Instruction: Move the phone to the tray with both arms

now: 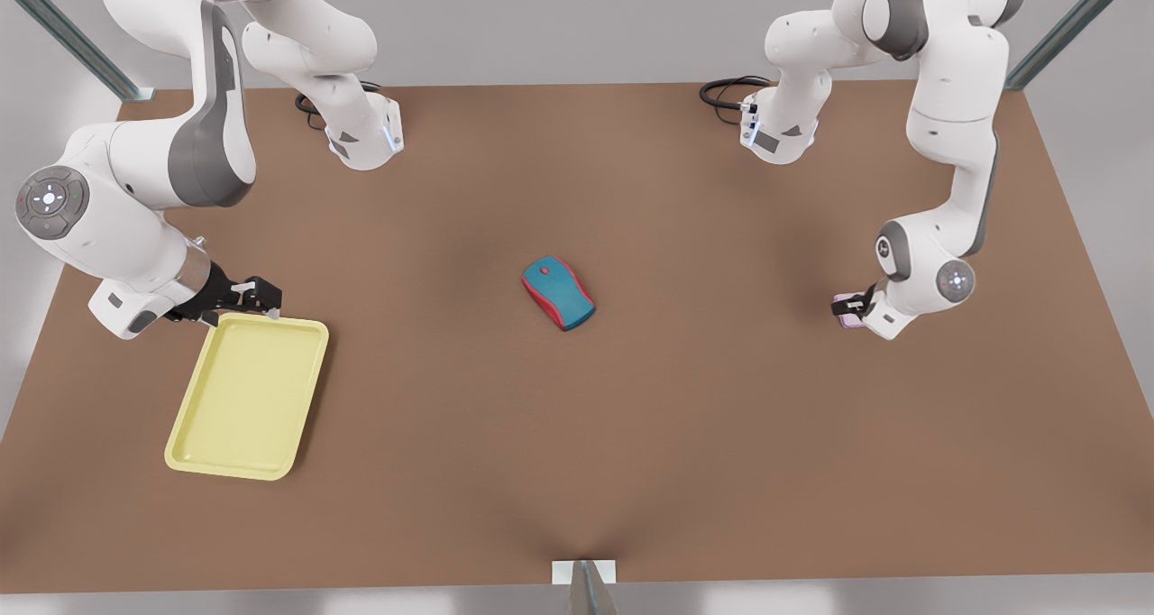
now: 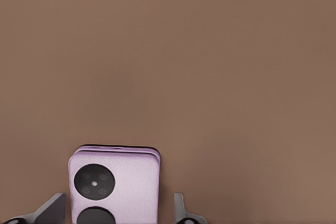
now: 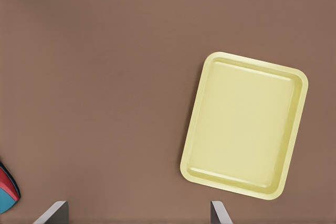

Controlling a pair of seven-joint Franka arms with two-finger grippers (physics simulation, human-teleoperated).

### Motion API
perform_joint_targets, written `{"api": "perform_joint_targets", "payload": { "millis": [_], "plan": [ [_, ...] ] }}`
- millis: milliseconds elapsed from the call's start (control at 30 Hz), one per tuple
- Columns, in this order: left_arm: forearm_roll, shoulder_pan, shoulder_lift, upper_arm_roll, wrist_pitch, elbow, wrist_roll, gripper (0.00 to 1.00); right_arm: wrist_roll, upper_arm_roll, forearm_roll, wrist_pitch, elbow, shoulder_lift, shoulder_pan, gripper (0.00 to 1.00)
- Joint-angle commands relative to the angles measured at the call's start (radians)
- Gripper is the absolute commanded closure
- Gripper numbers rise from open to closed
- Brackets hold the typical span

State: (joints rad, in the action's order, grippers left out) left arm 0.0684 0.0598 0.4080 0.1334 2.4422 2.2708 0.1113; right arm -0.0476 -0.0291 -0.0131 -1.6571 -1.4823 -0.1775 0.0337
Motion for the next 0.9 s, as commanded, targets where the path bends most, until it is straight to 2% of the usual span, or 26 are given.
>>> {"api": "perform_joint_targets", "payload": {
  "millis": [0, 133, 167, 200, 300, 433, 467, 600, 633, 733, 800, 867],
  "plan": [
    [-0.002, 0.000, 0.008, 0.000, 0.017, -0.001, 0.031, 0.00, -0.001, 0.000, -0.001, 0.000, 0.000, 0.001, 0.000, 0.00],
    [-0.001, 0.000, 0.018, 0.000, 0.023, -0.001, 0.031, 0.00, -0.001, 0.000, -0.001, -0.001, 0.000, 0.001, 0.000, 0.00],
    [0.001, 0.000, 0.017, 0.000, 0.023, -0.002, 0.030, 0.24, -0.001, 0.000, -0.001, -0.004, 0.000, 0.001, 0.002, 0.00],
    [-0.001, 0.000, 0.017, 0.000, 0.014, -0.014, 0.030, 0.39, -0.001, 0.000, -0.001, -0.006, 0.000, 0.000, 0.002, 0.00],
    [-0.001, 0.000, 0.014, 0.000, 0.006, -0.019, 0.030, 0.48, -0.001, 0.000, -0.001, -0.006, 0.000, 0.000, 0.000, 0.00],
    [0.001, 0.000, -0.011, -0.001, -0.068, -0.062, -0.042, 0.47, -0.001, 0.000, -0.001, -0.006, 0.000, 0.001, 0.000, 0.00],
    [0.001, -0.012, -0.029, -0.032, -0.103, -0.086, -0.113, 0.47, -0.001, 0.000, -0.001, -0.006, 0.000, 0.000, 0.000, 0.00],
    [-0.001, -0.293, -0.018, -0.072, -0.157, -0.218, -0.494, 0.46, -0.001, 0.000, -0.001, -0.006, 0.000, 0.000, -0.001, 0.00],
    [0.001, -0.395, 0.018, -0.072, -0.186, -0.295, -0.606, 0.46, -0.001, 0.000, -0.001, -0.006, 0.000, 0.000, -0.001, 0.00],
    [0.005, -0.626, 0.238, -0.074, -0.414, -0.721, -0.975, 0.44, -0.001, 0.000, -0.001, -0.004, 0.000, 0.000, 0.000, 0.00],
    [0.042, -0.707, 0.299, -0.074, -0.417, -0.815, -1.065, 0.44, -0.001, 0.000, -0.001, -0.006, 0.000, 0.000, -0.001, 0.00],
    [0.122, -0.781, 0.393, -0.074, -0.450, -0.994, -1.246, 0.44, -0.001, 0.000, -0.001, -0.004, 0.000, 0.000, -0.001, 0.00]
  ]
}}
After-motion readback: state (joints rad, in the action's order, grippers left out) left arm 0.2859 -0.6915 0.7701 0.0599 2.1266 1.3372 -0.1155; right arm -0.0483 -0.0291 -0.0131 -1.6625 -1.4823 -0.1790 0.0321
